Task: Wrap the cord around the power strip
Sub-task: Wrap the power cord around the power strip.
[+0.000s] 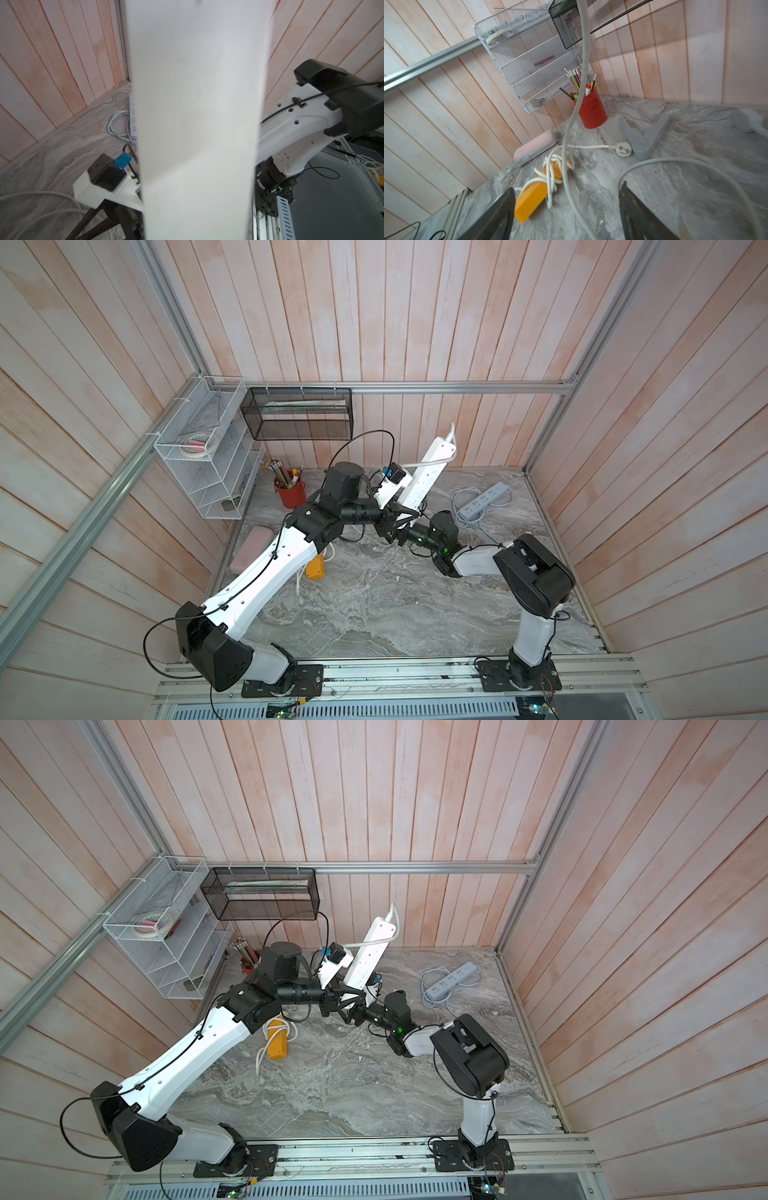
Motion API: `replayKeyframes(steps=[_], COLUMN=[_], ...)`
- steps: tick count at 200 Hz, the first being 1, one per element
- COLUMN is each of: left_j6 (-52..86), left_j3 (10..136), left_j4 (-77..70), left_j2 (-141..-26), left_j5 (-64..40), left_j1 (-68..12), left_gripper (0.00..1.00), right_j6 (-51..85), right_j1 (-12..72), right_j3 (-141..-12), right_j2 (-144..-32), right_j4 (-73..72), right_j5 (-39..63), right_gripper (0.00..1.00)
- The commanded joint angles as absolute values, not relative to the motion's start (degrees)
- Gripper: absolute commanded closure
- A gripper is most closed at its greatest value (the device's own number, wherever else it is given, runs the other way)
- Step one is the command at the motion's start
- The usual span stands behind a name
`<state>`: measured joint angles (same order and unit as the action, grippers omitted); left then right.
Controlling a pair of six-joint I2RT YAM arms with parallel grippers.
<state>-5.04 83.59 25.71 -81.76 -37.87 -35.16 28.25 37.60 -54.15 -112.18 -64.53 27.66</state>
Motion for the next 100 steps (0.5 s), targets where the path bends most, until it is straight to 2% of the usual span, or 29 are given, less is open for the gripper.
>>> replayKeyframes(steps=[1,29,100], left_j6=[-4.11,-4.05,-3.37], left_j3=[85.96,85.19,82.45], left_j4=[24.26,23.69,20.43], left_j2=[-80.96,-80.94,-80.33], left_j5=[-38.58,-38.56,-40.3], left_j1=[-35.21,-35.09,-32.8], left_gripper=[1.0,1.0,1.0], right_j6=[28.58,24.79,25.53], right_j1=[38.94,40.93,44.68], right_j3=[-61.8,-72.68,-89.91], right_j2=[-117.28,-123.93,-135.76], right_j4=[-63.05,-53.58,-44.08], right_j5=[25.49,24.59,25.67], right_gripper=[0.21,0.22,0.25])
